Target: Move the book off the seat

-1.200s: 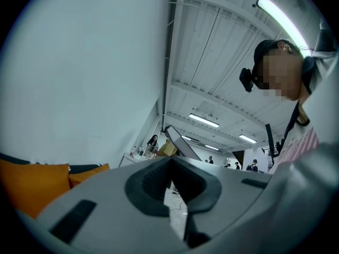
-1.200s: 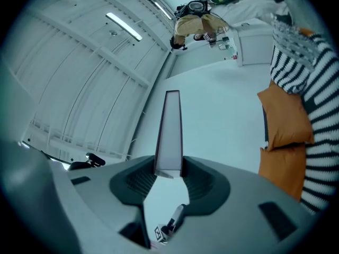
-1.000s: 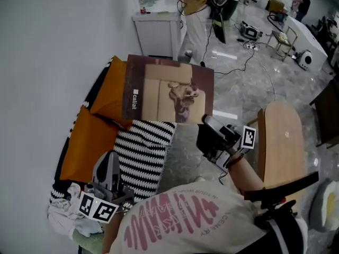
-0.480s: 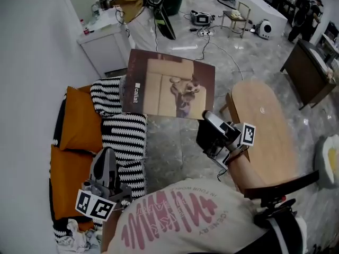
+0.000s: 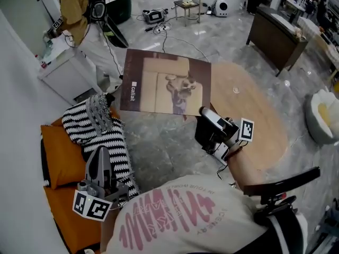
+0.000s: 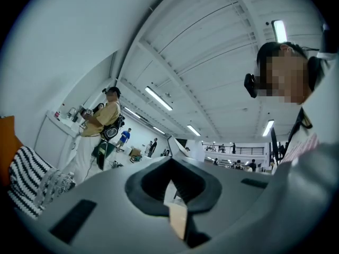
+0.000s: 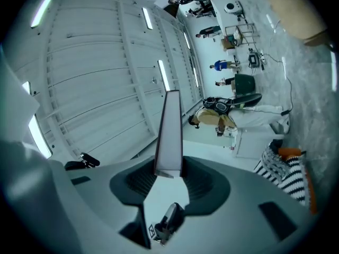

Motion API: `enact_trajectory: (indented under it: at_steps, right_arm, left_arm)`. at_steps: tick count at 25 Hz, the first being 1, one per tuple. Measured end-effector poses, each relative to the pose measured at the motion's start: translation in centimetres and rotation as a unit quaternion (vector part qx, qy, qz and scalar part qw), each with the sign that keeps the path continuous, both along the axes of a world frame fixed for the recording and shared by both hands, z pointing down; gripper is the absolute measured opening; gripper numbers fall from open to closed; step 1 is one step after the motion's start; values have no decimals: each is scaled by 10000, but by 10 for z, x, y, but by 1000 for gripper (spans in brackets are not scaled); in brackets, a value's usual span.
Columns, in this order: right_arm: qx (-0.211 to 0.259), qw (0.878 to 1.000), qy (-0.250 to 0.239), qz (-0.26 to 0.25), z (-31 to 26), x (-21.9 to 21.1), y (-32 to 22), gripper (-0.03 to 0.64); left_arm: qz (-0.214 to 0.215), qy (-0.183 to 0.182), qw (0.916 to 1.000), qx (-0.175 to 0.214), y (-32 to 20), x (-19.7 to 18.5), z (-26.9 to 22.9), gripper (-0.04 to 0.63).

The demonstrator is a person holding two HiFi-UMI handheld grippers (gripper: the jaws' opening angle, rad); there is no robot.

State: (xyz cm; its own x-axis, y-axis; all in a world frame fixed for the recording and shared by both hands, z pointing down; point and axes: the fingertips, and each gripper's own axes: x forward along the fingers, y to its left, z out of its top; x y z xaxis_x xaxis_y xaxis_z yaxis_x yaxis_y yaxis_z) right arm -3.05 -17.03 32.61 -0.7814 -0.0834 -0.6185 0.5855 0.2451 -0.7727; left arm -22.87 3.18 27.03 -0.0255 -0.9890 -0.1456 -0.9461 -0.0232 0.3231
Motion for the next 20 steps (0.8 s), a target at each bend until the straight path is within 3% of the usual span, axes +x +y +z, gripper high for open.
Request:
enact_trajectory:
  at_steps: [4, 20]
  right_arm:
    - [-123, 9990, 22, 418, -1, 53, -23, 158]
    - [-337, 9824, 198, 1825, 39, 130, -64, 158]
  left_arm:
    - [393, 1, 9992, -105, -35, 39, -5, 8]
    - [1407, 0, 9898, -243, -109, 63, 19, 8]
